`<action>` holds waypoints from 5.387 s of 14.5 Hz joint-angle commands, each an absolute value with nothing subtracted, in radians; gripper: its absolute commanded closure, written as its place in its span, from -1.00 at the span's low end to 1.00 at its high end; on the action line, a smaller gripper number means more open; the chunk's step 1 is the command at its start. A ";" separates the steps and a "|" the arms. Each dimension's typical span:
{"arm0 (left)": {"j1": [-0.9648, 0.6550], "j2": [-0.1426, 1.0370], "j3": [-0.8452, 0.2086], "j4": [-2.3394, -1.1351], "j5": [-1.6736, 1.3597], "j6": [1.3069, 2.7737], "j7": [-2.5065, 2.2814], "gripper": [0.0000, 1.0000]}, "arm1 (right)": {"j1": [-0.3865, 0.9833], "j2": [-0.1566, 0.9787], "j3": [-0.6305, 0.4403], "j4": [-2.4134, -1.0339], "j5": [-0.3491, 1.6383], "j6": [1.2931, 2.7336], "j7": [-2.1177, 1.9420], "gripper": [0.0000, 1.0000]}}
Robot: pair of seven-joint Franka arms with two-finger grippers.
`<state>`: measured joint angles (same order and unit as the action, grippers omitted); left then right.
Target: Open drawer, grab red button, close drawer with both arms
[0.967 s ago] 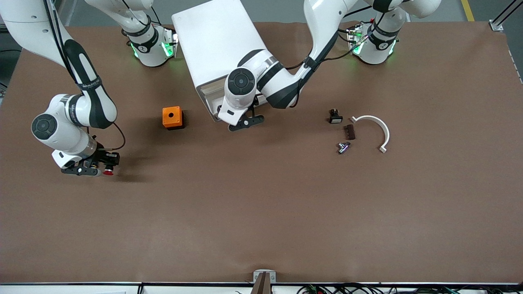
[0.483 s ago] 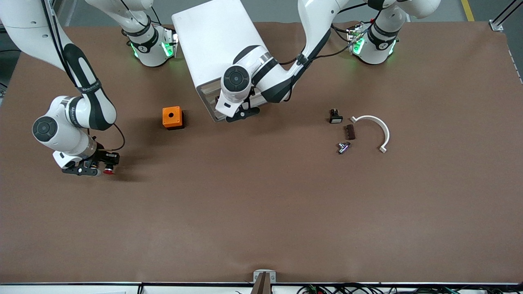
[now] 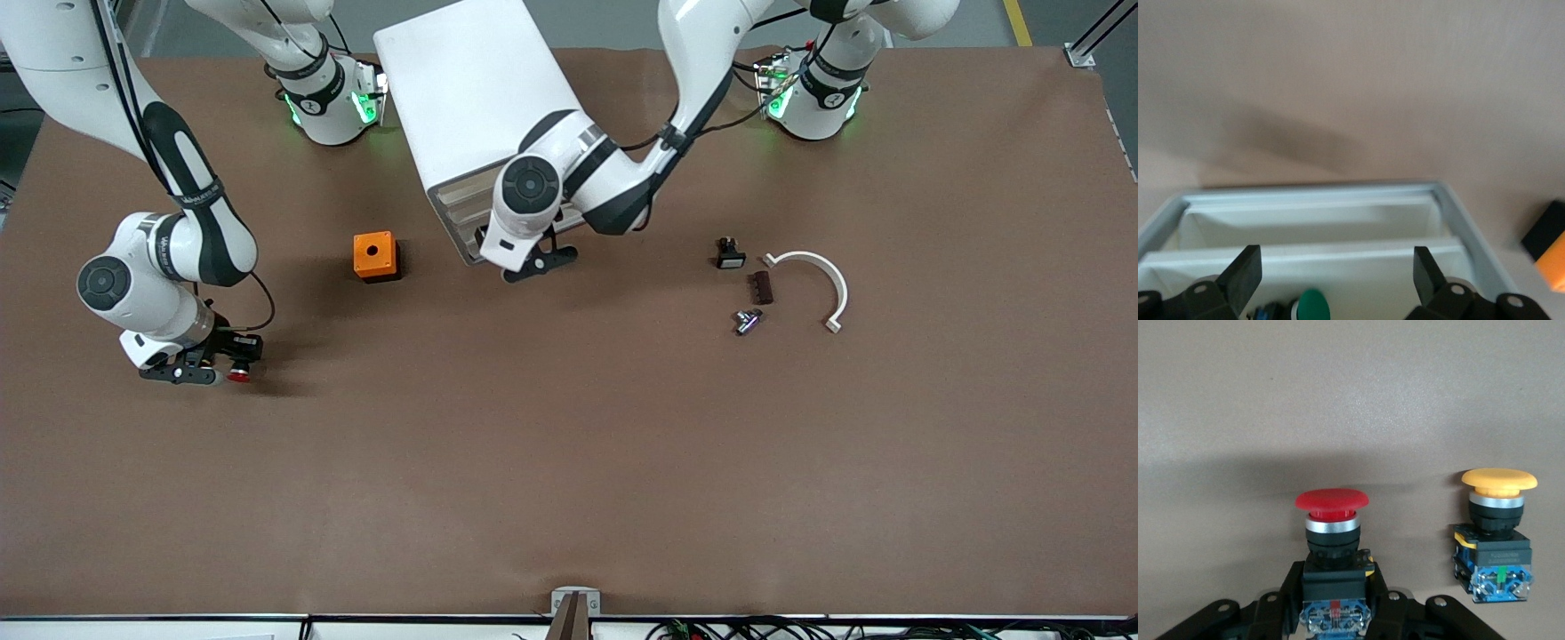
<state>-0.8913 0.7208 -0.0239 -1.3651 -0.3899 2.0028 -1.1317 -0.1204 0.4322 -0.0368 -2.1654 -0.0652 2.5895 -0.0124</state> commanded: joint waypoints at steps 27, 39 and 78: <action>-0.032 0.115 -0.026 -1.671 -0.135 1.746 0.025 -1.00 | -0.086 0.011 -0.008 -1.789 -0.009 1.694 -0.015 -1.00; 0.014 0.060 -0.029 -1.670 -0.044 1.750 0.026 -1.00 | -0.060 0.051 -0.014 -1.580 -0.017 1.554 -0.015 -1.00; 0.012 -0.008 -0.049 -1.605 -0.014 1.634 -0.005 -1.00 | -0.054 -0.204 -0.023 -1.713 0.043 1.494 0.017 -1.00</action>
